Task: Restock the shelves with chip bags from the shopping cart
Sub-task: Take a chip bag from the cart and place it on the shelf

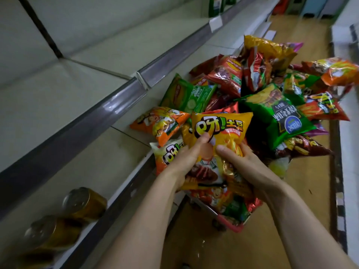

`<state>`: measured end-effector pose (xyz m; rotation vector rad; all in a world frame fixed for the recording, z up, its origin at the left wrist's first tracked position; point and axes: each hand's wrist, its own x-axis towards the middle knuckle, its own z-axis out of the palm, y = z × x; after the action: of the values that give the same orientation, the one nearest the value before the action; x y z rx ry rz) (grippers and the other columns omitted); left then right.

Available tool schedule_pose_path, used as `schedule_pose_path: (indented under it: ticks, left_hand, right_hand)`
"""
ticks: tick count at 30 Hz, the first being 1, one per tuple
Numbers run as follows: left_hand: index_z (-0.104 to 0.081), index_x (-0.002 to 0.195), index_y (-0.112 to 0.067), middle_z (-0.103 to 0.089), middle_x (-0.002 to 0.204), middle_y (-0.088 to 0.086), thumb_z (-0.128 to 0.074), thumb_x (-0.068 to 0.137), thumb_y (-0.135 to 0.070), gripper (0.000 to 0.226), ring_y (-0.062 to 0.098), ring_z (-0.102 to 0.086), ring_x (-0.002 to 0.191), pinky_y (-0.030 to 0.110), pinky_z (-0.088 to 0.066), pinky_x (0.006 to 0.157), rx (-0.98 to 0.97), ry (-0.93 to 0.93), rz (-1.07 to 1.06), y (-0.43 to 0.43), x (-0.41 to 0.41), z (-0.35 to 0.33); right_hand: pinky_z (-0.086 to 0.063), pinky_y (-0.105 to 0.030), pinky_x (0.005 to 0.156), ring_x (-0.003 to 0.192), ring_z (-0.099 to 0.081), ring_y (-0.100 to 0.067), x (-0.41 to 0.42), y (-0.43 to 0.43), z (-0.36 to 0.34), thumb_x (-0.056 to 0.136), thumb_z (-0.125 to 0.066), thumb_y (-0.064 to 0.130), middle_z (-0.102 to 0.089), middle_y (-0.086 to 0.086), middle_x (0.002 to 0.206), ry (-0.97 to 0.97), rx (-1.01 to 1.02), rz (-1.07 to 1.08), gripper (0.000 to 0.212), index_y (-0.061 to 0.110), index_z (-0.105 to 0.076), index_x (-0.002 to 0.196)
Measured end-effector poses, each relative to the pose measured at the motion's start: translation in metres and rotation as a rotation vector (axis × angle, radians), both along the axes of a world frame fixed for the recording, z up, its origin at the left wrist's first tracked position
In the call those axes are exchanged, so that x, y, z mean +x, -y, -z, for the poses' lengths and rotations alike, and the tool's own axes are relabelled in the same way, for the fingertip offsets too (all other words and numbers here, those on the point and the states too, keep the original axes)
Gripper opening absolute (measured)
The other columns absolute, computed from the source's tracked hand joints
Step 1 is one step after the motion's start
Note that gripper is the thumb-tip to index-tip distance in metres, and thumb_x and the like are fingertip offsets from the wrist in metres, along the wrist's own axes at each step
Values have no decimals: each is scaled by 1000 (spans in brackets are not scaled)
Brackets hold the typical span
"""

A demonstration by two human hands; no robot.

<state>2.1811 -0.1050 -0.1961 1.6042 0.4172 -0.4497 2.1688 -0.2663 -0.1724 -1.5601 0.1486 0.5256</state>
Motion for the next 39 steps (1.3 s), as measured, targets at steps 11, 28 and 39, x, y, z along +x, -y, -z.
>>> schedule_pose_path:
  ticks: [11,28,39]
  left_hand:
    - [-65,115,-29,-63,124,-4,-59,64,-83,75,16,-58,111,36,-43,99,97,85,-236,-80,56,-36]
    - [-66,121,-18,-69,116,13,-84,58,-55,75,32,-64,107,48,-46,101,-235,-200,-479,-148,140,60]
    - [-77,85,-9,-74,93,13,-58,94,-33,32,26,-72,79,36,-59,72,-423,88,-419,-105,90,-36]
  right_hand:
    - [-58,-35,62,71,-74,-22,74,-53,-16,81,-66,57,-75,-6,90,-23,-24,132,48,23,-58,115]
    - [-56,-32,52,67,-74,-22,93,-52,6,84,-62,56,-75,-6,84,-41,-4,69,43,23,-57,111]
    - [-58,-36,58,72,-74,-25,75,-12,-34,83,-64,53,-76,-6,86,32,43,99,45,24,-55,116]
